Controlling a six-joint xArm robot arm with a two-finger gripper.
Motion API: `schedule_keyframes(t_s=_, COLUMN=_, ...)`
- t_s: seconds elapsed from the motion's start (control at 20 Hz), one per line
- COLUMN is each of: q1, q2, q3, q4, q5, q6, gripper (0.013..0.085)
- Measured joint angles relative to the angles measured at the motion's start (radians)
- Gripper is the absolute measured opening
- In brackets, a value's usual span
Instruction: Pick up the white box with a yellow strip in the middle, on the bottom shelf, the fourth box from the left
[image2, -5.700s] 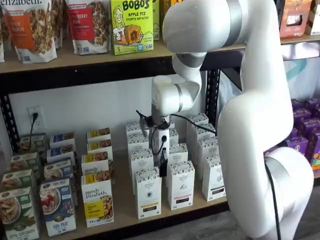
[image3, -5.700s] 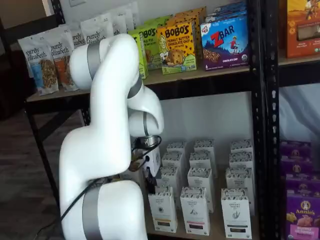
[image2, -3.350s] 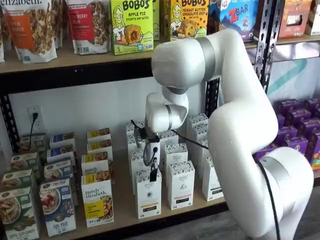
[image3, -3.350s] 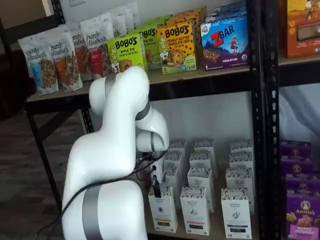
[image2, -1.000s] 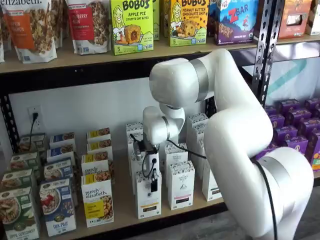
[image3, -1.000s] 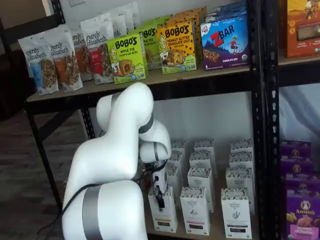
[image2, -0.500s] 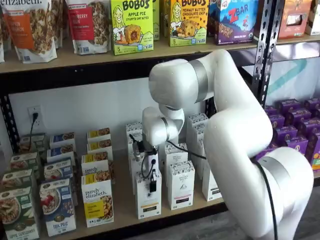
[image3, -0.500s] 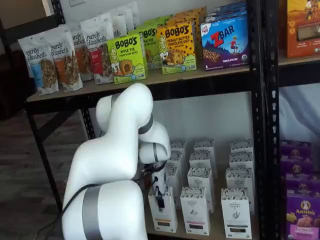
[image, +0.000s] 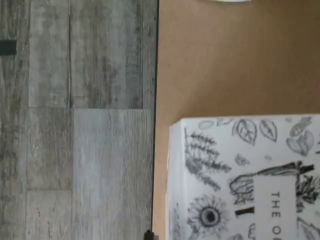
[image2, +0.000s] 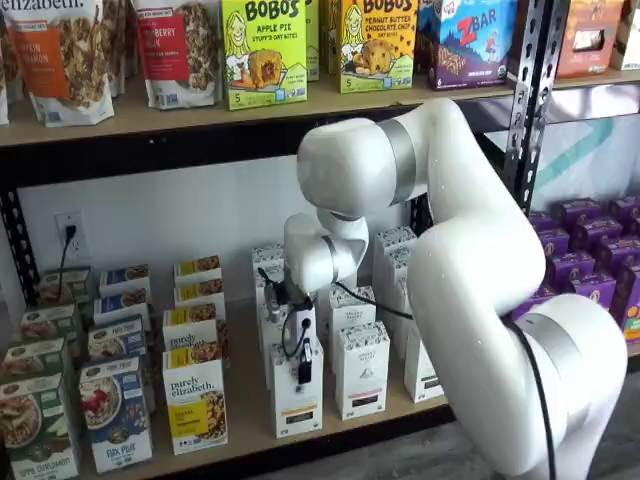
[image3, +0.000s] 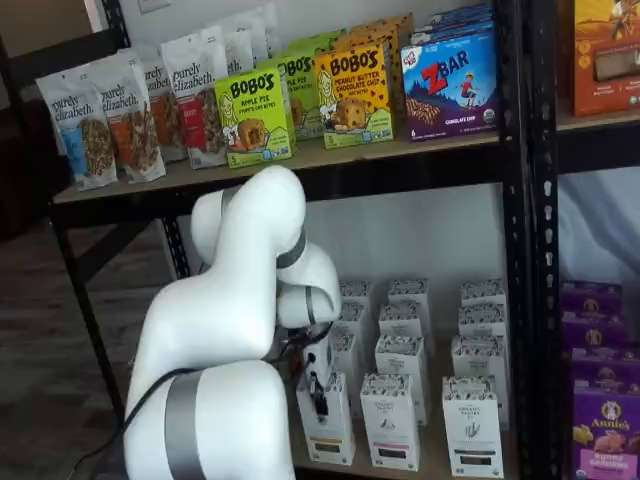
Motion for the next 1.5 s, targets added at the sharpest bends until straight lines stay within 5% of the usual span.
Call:
schedule_keyframes(t_s=0.35, q1=0.007, q2=0.004, q3=-0.01, q4=0.005, q5=0.015, q6=0.003, gripper=0.053)
schedule_keyframes(t_s=0.65, q1=0.007, q2=-0.008, q3=0.01, q4=0.006, q5=-0.001, q6=0.001, gripper=0.053)
schedule_keyframes(t_s=0.8, q1=0.006, q2=-0.016, q3=0.018, q4=0.016, q5=0.007, q6=-0.008, gripper=0.045)
schedule_keyframes(t_s=1.15, q1=0.008, q2=-0.05, q3=0.072, q4=0.002, q5=-0.014, q6=0.006, gripper=0.045)
schedule_keyframes(t_s=1.5, q1=0.022, q2=-0.138, q3=0.221, q4=0.014, q5=-0.079, q6=0.007, gripper=0.045)
